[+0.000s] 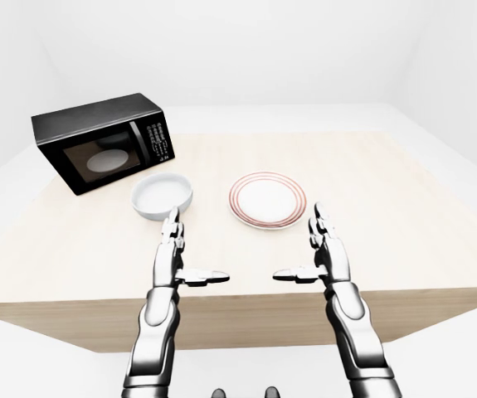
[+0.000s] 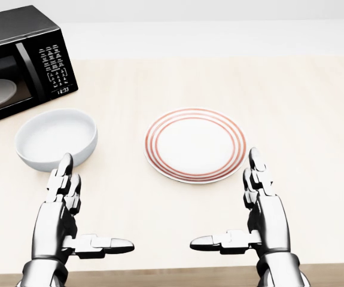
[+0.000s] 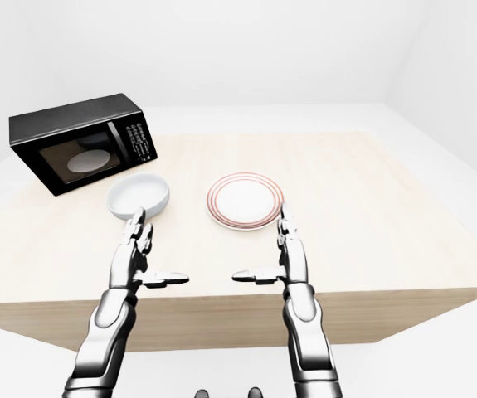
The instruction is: Pick up the white bowl and put it on the plate.
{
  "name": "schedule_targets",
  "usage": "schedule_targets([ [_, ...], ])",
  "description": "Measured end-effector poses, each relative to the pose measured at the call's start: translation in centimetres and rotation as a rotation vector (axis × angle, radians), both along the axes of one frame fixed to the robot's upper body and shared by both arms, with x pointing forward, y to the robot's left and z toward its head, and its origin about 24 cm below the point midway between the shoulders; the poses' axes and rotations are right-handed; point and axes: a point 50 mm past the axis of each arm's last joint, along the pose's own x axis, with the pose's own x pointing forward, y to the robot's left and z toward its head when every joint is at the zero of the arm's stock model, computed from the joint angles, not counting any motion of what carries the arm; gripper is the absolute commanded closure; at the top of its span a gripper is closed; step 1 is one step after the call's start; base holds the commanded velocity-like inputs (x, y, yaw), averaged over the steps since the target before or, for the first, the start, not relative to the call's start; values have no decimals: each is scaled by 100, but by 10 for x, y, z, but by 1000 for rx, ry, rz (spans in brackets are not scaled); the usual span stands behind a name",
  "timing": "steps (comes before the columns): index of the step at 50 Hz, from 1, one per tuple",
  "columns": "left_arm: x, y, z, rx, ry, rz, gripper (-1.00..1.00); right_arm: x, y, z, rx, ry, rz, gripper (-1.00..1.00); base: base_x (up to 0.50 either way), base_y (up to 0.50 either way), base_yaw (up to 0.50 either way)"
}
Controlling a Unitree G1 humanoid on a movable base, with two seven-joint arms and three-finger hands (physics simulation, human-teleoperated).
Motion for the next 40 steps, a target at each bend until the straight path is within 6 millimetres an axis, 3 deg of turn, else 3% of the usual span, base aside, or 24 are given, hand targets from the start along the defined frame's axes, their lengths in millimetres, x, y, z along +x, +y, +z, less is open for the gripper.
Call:
schedule_targets([
  [16, 0, 5, 0, 1, 0, 0, -100, -2, -2, 6, -13, -23, 4, -100, 0, 0, 0],
  [40, 0, 6, 1, 0, -1, -1, -100, -3, 1, 4, -38, -17, 14, -100, 0, 37, 0],
])
